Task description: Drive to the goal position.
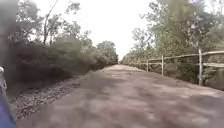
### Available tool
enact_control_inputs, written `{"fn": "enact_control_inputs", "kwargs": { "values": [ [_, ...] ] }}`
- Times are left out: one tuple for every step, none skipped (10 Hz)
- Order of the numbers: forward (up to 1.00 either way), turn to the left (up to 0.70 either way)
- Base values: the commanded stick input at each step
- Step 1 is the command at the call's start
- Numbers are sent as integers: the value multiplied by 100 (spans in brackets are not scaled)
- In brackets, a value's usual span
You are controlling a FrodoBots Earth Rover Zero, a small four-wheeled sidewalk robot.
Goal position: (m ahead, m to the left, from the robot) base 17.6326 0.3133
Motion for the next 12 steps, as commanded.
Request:
{"fn": "enact_control_inputs", "kwargs": {
  "values": [
    [70, 0],
    [70, 0],
    [70, 0],
    [70, 0],
    [70, 0],
    [70, 0],
    [70, 0],
    [70, 0],
    [70, 0],
    [70, 0],
    [70, 0],
    [70, 0]
  ]
}}
